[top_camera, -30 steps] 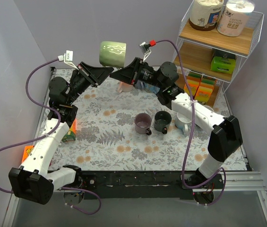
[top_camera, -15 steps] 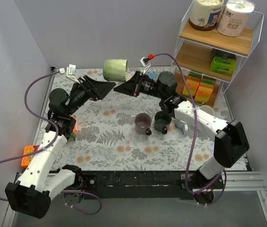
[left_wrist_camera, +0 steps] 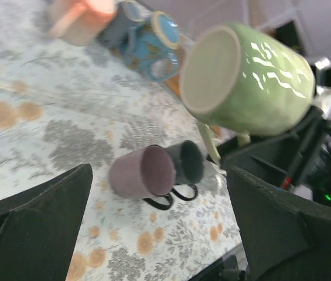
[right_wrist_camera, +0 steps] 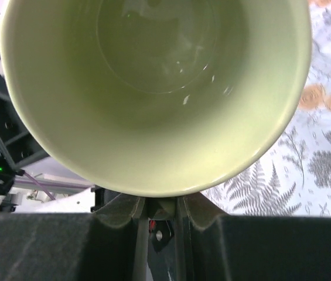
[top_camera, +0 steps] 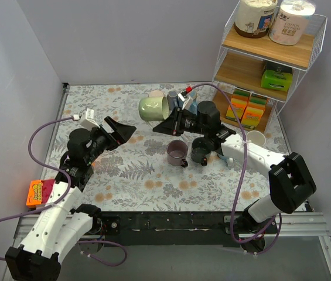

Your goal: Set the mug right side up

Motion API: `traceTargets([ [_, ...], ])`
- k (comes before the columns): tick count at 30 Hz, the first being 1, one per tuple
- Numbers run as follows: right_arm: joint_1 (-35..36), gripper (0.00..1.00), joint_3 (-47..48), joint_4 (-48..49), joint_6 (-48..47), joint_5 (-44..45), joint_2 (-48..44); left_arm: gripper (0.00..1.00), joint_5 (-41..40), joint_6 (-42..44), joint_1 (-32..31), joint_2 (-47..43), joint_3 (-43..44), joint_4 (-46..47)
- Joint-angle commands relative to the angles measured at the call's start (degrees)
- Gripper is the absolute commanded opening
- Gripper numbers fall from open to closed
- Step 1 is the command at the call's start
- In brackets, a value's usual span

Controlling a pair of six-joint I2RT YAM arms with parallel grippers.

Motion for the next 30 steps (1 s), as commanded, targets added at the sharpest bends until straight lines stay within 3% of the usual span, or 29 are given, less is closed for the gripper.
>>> traceTargets([
  [1,0.3,0.01,-1.6,0.9,-5.7,-0.6,-4.1,0.98,-17.9,-1.1,-0.1,-2.6,2.4,-14.2],
  [4,1.7,0.01,-1.1,-7.0,-11.8,2.5,-4.6,0.98,-24.2,-2.1,-0.1,-2.7,3.7,-17.6],
  [9,9.0,0.01,0.2,-19.5,-22.9,17.2,-4.8,0.98,-26.0,-2.5,-0.1,1.0,8.0,-20.0],
  [12,15.3,0.01,2.2,-25.5,-25.6,28.0,-3.3,0.98,-25.5,-2.2,-0.1,3.8,9.6,-20.6],
  [17,20.0,0.01,6.2,-31.9,-25.5,40.7,0.5,0.98,-25.0,-2.2,-0.1,4.9,10.4,-20.6],
  [30,24.9,0.01,17.7,-44.9,-26.9,48.7,13.2,0.98,-24.5,-0.4,-0.1,6.0,10.8,-20.5],
])
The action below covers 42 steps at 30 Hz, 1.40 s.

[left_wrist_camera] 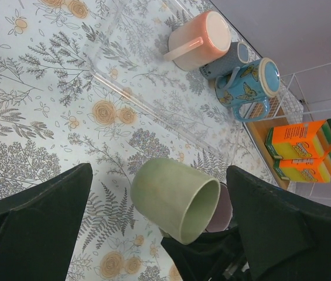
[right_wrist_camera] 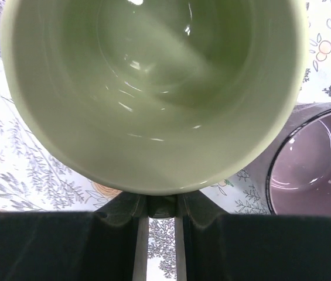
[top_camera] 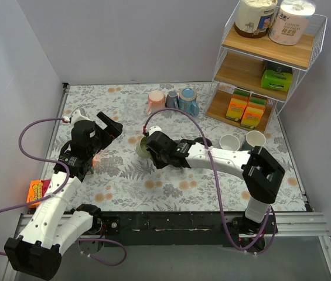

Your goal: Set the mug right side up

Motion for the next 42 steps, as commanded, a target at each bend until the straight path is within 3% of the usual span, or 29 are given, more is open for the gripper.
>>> traceTargets([
  [1,2.1,0.01,6.9,-2.6,-1.5,5.4,2.2,0.98,-0.9,1.5,-0.1,0.4,2.4,-0.7],
  [19,4.5,0.01,15.4,-16.9,0.1,11.6,12.0,0.98,-1.0,2.5,-0.1,0.4,1.6,-0.3],
  [23,4.5,0.01,17.9,-20.2,0.1,10.5,13.2,0.98,-1.4,3.0,-0.1,0.4,2.2,-0.2],
  [28,4.5,0.19,19.3,-21.8,-0.6,8.4,12.9,0.98,-1.8,3.5,-0.1,0.5,2.6,0.1],
  [35,4.1,0.15,22.7,-27.2,-1.7,2.8,14.6,0.98,-2.0,3.7,-0.1,1.1,2.6,0.4],
  [42,3.4,0.17,23.9,-30.3,-2.0,0.7,17.1,0.98,-1.9,3.5,-0.1,0.8,2.0,0.6],
])
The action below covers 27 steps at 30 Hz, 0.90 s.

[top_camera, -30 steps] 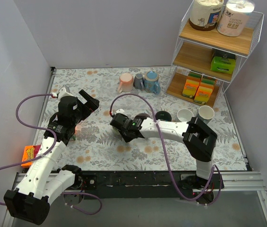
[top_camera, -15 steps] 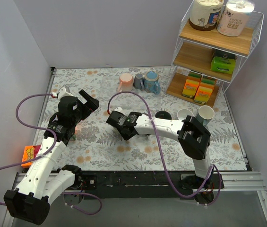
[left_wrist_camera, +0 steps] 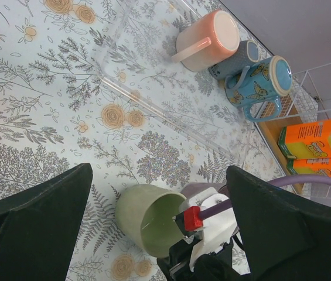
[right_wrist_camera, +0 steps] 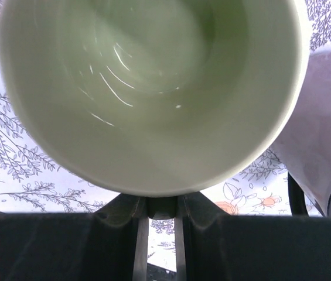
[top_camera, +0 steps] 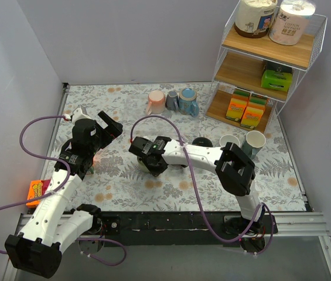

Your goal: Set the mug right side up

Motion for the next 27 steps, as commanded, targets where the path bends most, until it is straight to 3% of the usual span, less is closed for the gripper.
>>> traceTargets([
  [1,-0.5,0.17,3.1,-2.2,-0.8,-0.5,0.4,0.98,-1.2,0.6,0.0,-0.7,1.2,0.8],
  [8,-1.0,0.25,1.2,-2.0,-0.7,2.0,0.4,0.98,-1.2,0.9,-0.1,-1.3,1.2,0.4],
  [13,-1.0,0.52,0.0,0.3,-1.0,1.7,-1.4,0.98,-1.3,1.2,-0.1,-1.1,1.4,0.5],
  [21,-1.0,0.67,1.8,1.1,-2.3,-3.0,-4.7,0.98,-1.9,1.9,-0.1,-0.4,2.1,0.8],
  [27,-2.8,0.85,5.7,-0.7,-3.1,-4.9,-10.8,0.98,-2.3,2.7,-0.1,0.0,2.9,1.2],
])
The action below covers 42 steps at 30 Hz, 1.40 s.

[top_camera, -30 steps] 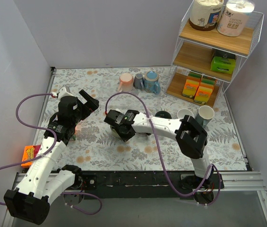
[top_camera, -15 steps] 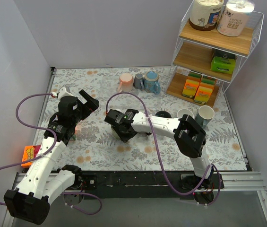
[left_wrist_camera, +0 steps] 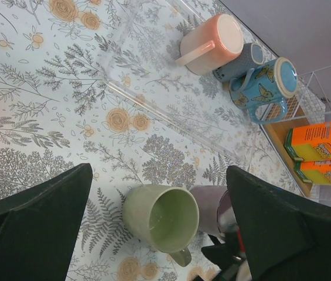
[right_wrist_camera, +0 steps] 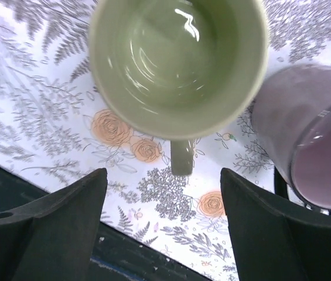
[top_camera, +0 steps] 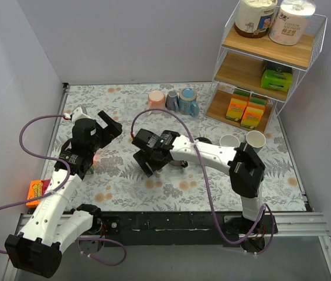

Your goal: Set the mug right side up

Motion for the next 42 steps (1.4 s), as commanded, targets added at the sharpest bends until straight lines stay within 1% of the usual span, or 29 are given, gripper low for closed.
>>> traceTargets([
  [1,-2.1,0.86,5.9,-1.1,-1.3,-1.9,-8.0,0.98,-1.5,1.4,-0.1,0.1,2.9,1.2],
  [4,-4.8,0.87,8.5,-1.5,-1.7,-1.9,-11.4,0.98,-1.4,1.7,-0.1,0.5,3.5,1.7],
  [7,-10.2,0.86,9.3,-0.8,-1.8,-2.5,-13.4,0.98,-0.8,2.2,-0.1,1.0,4.2,2.4],
  [8,-13.6,0.85,8.7,0.0,-2.4,-2.6,-14.4,0.98,-0.4,2.5,-0.1,1.4,4.6,2.6],
  [9,-15.5,0.85,8.0,1.1,-3.6,-2.7,-14.7,0.98,0.5,2.7,-0.1,1.8,4.9,2.8],
  [11,-20.8,0.81,6.1,5.1,-5.7,-3.4,-14.8,0.98,1.7,3.2,-0.1,2.6,5.4,3.0],
  [12,-22.1,0.81,5.5,6.8,-8.7,-3.4,-14.6,0.98,2.7,3.3,-0.1,2.8,5.6,3.4],
  [14,-24.7,0.79,4.6,11.6,-12.5,-1.7,-12.8,0.98,3.5,3.7,0.0,3.3,5.8,3.6],
  [15,-25.3,0.78,4.6,13.2,-16.4,-0.8,-11.9,0.98,3.9,3.7,-0.1,3.7,5.9,3.8],
  [16,-25.9,0.77,4.6,16.2,-18.2,0.2,-10.9,0.98,4.3,3.7,-0.1,3.9,6.0,3.9],
  [18,-27.6,0.77,5.7,18.4,-21.4,1.7,-7.5,0.98,5.0,3.7,-0.1,4.5,6.1,4.2],
  [19,-28.5,0.75,6.5,19.8,-23.5,1.4,-6.2,0.98,5.4,3.7,-0.1,4.7,6.1,4.3],
  [20,-30.6,0.74,7.8,19.6,-24.0,-0.8,-3.3,0.98,5.5,3.5,-0.1,4.9,6.2,4.2],
  [21,-31.5,0.73,10.0,19.6,-24.6,-1.2,-2.0,0.98,5.7,3.4,-0.1,5.1,6.1,4.4],
  [23,-33.6,0.73,10.8,22.3,-25.5,-1.2,0.7,0.98,6.3,3.6,-0.1,5.7,6.6,4.8],
  [28,-35.1,0.77,13.7,25.9,-29.8,2.8,6.8,0.98,6.9,5.0,0.0,7.9,8.3,5.2],
  [29,-35.2,0.77,13.8,26.4,-30.2,5.2,8.3,0.98,6.9,5.0,-0.1,8.3,8.4,5.3],
  [32,-35.5,0.78,14.3,27.8,-31.3,8.1,10.4,0.98,6.7,4.8,-0.1,8.9,8.4,5.5],
  [34,-35.6,0.79,14.2,29.0,-31.9,8.4,10.7,0.98,6.7,4.7,0.0,9.2,8.5,5.7],
  [39,-36.8,0.78,15.8,29.6,-31.1,5.2,13.4,0.98,6.8,4.7,-0.1,10.0,8.5,5.7],
  [42,-37.2,0.74,15.2,30.4,-30.6,4.4,14.2,0.98,6.9,4.7,-0.1,10.1,9.0,5.2],
])
